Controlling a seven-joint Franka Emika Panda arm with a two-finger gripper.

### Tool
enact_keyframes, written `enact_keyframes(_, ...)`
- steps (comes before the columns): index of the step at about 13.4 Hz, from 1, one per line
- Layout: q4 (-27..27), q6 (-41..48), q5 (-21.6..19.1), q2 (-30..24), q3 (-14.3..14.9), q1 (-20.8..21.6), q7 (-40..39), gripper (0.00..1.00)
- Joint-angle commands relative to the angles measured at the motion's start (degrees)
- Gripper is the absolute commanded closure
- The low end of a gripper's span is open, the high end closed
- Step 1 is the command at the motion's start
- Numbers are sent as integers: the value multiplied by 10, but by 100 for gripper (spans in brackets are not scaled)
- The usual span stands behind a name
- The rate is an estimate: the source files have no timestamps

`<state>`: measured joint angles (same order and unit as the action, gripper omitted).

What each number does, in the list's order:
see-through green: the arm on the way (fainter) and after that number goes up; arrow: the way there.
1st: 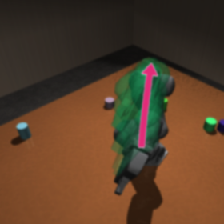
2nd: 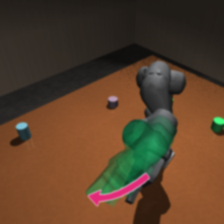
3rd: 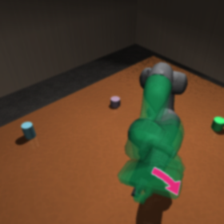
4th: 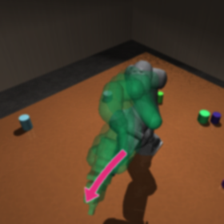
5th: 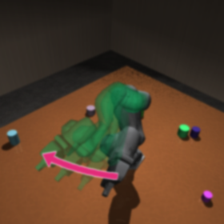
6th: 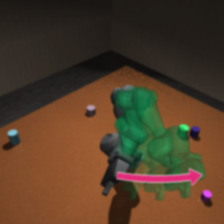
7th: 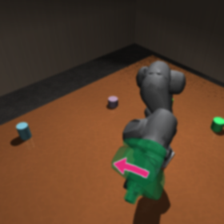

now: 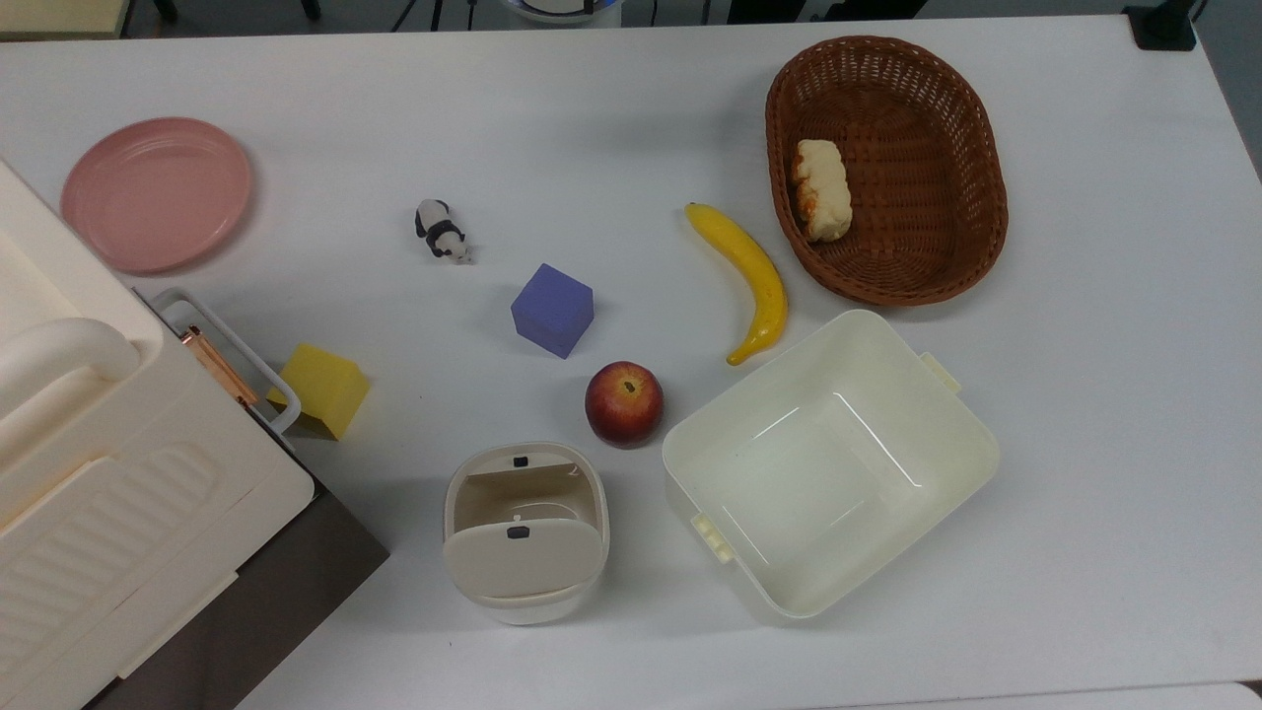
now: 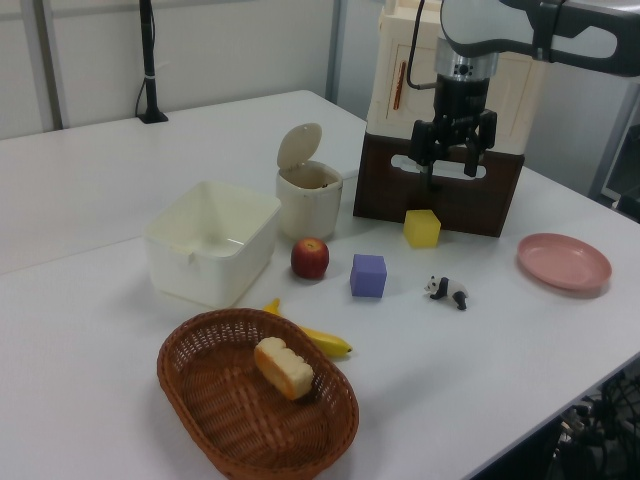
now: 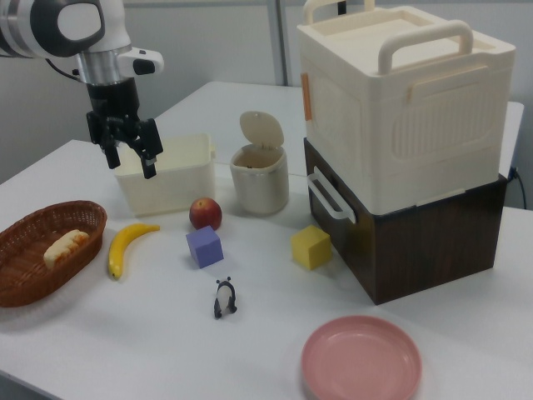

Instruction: Close the trash can

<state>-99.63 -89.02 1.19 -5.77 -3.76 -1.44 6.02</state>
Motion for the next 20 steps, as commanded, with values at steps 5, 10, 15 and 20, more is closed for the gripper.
enact_keyframes(5,-3,9,-7,-6,9,21,-59,0)
enact_keyframes(10,-1,8,-7,-5,11,19,-59,0)
enact_keyframes(15,6,-11,-7,8,12,18,-77,100)
enact_keyframes(20,8,-29,-11,9,12,11,-80,100)
